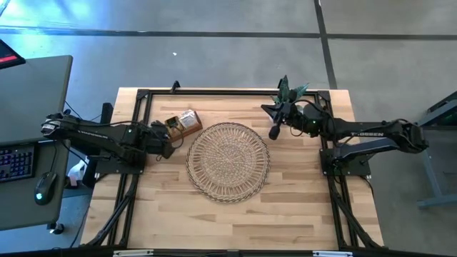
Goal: Pick & Place Tea
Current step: Adjust the black tea bags in the left compartment of the wooden organizer
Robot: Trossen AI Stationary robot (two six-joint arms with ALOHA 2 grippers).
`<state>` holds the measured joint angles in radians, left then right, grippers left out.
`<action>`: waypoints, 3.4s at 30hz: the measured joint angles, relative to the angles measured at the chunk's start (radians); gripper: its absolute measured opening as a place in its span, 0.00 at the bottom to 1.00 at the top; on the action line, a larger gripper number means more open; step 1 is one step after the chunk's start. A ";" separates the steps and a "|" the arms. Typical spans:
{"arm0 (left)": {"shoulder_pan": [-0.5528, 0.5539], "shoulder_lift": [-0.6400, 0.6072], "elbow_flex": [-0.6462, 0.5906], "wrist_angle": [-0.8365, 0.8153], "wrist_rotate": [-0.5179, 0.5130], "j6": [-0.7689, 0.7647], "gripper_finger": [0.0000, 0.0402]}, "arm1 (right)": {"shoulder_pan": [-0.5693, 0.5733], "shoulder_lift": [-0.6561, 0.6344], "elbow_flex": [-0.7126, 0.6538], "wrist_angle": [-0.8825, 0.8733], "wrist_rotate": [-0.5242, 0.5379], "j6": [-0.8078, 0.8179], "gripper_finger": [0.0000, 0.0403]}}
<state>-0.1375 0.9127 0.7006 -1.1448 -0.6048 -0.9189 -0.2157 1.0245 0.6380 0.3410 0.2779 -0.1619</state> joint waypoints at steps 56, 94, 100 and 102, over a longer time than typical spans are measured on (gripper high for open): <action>0.000 0.164 0.155 -0.237 0.121 -0.023 0.08 | 0.000 0.001 0.001 0.001 -0.004 -0.003 0.00; 0.000 0.208 -0.053 -0.043 0.068 -0.107 0.04 | 0.000 0.001 0.002 0.022 -0.094 -0.003 0.01; 0.000 0.207 0.112 -0.213 0.078 -0.098 0.01 | 0.000 0.001 0.002 0.023 -0.094 -0.003 0.01; 0.001 0.207 0.149 -0.270 0.106 -0.098 0.01 | 0.000 0.001 0.002 0.022 -0.094 -0.003 0.01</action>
<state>-0.1368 1.1194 0.8492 -1.4145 -0.4991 -1.0171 -0.2156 1.0256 0.6399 0.3635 0.1837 -0.1646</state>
